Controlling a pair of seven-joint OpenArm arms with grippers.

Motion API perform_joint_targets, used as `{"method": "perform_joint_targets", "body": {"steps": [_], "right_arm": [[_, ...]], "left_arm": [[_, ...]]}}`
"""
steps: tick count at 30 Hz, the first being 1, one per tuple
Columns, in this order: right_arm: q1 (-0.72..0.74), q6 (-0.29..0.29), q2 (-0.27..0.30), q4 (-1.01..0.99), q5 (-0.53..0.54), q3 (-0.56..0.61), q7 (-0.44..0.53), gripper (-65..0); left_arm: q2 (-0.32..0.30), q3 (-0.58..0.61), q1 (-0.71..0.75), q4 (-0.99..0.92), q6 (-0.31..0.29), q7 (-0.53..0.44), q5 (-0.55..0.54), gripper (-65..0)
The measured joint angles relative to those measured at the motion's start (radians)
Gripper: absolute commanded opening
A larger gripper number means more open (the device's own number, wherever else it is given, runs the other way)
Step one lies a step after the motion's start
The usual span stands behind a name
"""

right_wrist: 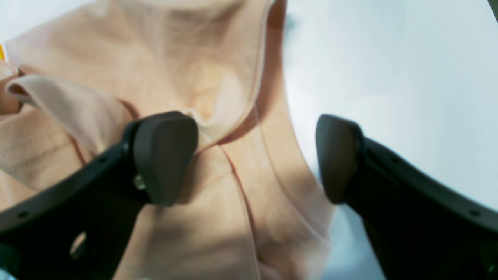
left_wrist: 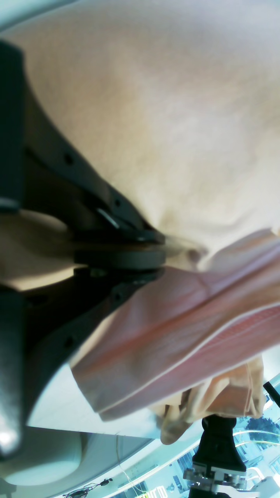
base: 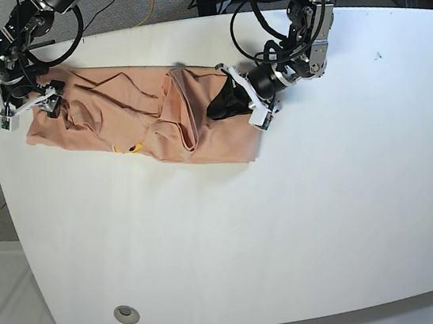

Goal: Fold the T-shirt properly
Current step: 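Open the right gripper and regrasp the strip end near the table edge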

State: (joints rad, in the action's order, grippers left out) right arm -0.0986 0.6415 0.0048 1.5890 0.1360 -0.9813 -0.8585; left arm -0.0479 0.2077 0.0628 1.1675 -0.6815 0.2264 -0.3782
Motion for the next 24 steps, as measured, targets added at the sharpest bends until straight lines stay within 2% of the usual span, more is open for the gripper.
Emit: {"method": "perform_joint_targets", "body": {"steps": [12, 24], "right_arm": [[-0.028, 0.002, -0.002, -0.004, 0.126, 0.024, -0.001, -16.2], [-0.049, -0.004, 0.0, -0.005, 0.187, 0.066, 0.006, -16.5]], "left_arm": [[0.0, 0.0, 0.0, 0.0, 0.0, 0.0, 0.0, -62.5], [0.0, 0.0, 0.0, 0.0, 0.0, 0.0, 0.0, -62.5]]}}
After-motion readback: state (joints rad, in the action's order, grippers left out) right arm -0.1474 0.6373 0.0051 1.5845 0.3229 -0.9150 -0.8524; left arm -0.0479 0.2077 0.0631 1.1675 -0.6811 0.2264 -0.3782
